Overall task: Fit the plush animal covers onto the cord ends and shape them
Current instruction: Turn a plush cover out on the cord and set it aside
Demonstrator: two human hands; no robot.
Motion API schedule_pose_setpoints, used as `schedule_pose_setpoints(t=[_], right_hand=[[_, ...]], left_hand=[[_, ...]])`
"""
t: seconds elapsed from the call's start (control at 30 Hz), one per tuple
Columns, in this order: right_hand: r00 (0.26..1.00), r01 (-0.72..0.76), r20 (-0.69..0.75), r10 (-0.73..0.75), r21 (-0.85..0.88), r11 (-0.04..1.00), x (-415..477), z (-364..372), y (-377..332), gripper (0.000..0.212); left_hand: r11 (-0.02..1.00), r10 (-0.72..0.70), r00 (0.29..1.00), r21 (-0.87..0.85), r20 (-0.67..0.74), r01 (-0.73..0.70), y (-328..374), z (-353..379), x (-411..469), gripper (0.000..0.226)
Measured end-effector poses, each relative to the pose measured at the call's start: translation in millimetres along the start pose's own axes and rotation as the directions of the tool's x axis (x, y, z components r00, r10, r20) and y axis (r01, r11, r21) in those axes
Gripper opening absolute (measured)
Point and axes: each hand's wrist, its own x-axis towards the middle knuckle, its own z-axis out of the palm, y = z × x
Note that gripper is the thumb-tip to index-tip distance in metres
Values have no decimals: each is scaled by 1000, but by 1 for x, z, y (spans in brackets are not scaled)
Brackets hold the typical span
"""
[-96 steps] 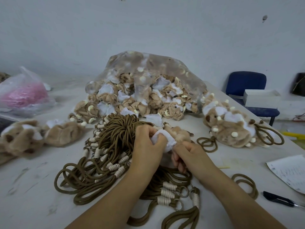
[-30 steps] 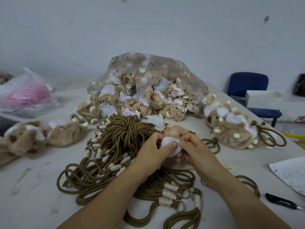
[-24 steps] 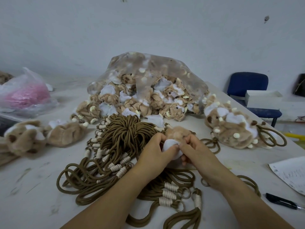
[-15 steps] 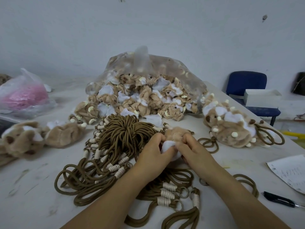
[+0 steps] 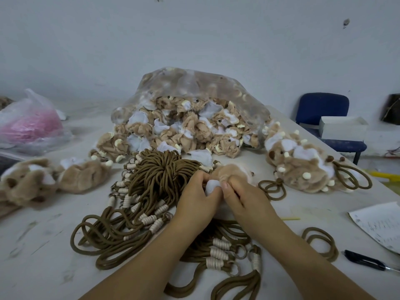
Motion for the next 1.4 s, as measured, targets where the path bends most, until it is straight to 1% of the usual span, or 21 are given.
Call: schedule_pose_setpoints(t=[0.1,0.17,0.27,0.33,0.37,0.43,0.5,0.63,0.7,0.77,0.87,0.93,1.0,1.1,1.13,1.2,1.3,1.4], right_hand=[[1000,17,-21,-17,-22,1000,0,4,-5,35],[999,-28,-44,30,60,998,0,5,-7,32],[992,-114,-28,124,238,965,0,2,-6,33],[987,-151,-13,162,304,941,-2,-1,-1,35],[983,-171,-11,184,312,935,-2,-2,2,30],[974,-221,7,228,279,935,-1,-2,8,18],[964,-265,34,265,269,926,0,2,12,14],[960,-280,83,268,304,910,0,4,12,10],[959,-283,90,268,263,923,1,2,14,10],[960,-278,75,269,187,942,2,2,16,10],[959,-282,29,280,125,951,3,3,20,13],[949,-314,14,315,137,939,4,3,23,13],[940,-337,24,340,226,914,5,2,26,10],[948,-310,36,316,320,895,4,0,26,10],[953,-295,37,300,330,897,3,0,25,11],[965,-260,47,260,334,906,2,0,22,14],[979,-201,75,187,302,932,2,-3,16,16],[988,-122,113,102,186,975,1,-4,10,15]], left_hand=[[998,-14,999,-63,-45,11,2,-1,-2,23],[993,-27,999,-114,-31,23,5,-2,-2,24],[980,-27,1000,-199,1,26,8,-5,0,3],[974,-27,1000,-223,9,29,8,-5,2,8],[972,-35,999,-231,17,38,8,-5,2,9],[966,-53,998,-251,31,59,9,-4,1,9],[960,-60,998,-272,38,68,8,-5,1,9],[952,-69,995,-295,70,87,5,-8,2,13],[953,-66,993,-290,95,91,3,-9,2,8],[955,-55,992,-283,116,86,1,-8,1,3],[964,-35,989,-257,144,72,1,-3,0,12],[971,-20,984,-233,177,62,2,0,-1,17],[970,-17,984,-235,177,59,2,1,0,19],[965,-33,987,-252,157,72,-1,-2,3,10],[964,-36,987,-254,154,74,-1,-3,3,11],[962,-38,989,-263,145,76,0,-4,3,19],[967,-54,993,-241,106,79,1,-4,3,27],[971,-105,992,-207,66,116,-1,-5,4,26]])
